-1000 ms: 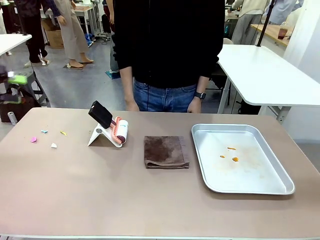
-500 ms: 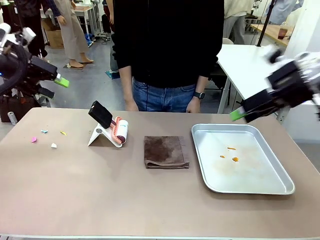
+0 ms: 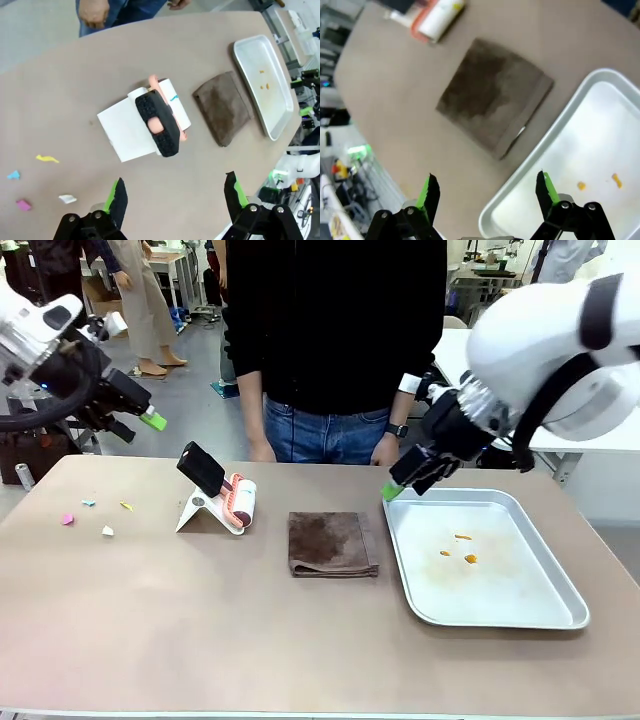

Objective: Clean the surface of the table.
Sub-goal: Hold the Lint Roller with your left hand and the towel with your right hand.

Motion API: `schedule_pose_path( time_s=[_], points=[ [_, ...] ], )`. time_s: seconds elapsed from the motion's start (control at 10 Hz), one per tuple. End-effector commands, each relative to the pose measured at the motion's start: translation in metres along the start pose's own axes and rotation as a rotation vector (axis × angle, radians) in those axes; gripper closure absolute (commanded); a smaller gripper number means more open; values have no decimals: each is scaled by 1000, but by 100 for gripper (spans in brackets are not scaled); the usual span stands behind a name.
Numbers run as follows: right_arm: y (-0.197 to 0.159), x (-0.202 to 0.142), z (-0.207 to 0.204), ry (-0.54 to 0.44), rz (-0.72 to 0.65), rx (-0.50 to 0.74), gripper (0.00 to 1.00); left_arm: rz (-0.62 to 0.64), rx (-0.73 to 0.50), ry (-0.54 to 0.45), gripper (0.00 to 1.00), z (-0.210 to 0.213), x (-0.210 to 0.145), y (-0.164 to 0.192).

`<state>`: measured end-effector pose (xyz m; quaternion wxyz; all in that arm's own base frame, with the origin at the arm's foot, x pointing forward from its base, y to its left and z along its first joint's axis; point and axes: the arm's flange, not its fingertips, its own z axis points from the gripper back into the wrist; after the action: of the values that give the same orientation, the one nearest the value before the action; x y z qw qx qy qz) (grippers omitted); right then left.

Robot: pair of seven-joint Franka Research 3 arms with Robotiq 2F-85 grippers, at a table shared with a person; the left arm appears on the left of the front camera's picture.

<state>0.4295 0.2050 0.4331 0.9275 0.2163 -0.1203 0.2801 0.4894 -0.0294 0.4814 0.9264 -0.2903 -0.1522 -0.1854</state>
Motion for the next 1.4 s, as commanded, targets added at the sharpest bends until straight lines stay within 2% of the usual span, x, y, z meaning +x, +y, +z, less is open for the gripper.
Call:
schedule_pose_path(
  time_s=[0.0, 0.1, 0.2, 0.4, 0.5, 0.6, 0.8, 0.9, 1.1, 1.3],
  points=[
    [10, 14, -19, -27, -93, -122, 0, -9, -10, 22, 0, -12, 1, -13],
    [13, 12, -16, -78, -109, -184, 0, 8, 38, 19, 0, -12, -1, -14],
    [0, 6, -12, -19, -32, -43, 0, -13, -5, 11, 0, -8, 2, -8],
    [0, 6, -12, -19, -32, -43, 0, -13, -5, 11, 0, -8, 2, -8],
    [3, 10, -17, -41, -59, -83, 0, -13, -3, 15, 0, -13, 2, -11],
    [6, 18, -34, 28, -135, -119, 0, 25, -114, 92, 0, -29, 6, -19],
    [8, 34, -63, 34, -288, -154, 0, 140, -108, 131, 0, -43, 9, -25],
    [6, 38, -80, 40, -361, -185, 0, 185, -144, 138, 0, -52, 3, -23],
    [4, 47, -95, 66, -377, -200, 0, 275, -96, 149, 0, -57, -7, -14],
    [4, 53, -108, 87, -379, -177, 0, 304, -64, 141, 0, -57, -5, -8]
  ],
)
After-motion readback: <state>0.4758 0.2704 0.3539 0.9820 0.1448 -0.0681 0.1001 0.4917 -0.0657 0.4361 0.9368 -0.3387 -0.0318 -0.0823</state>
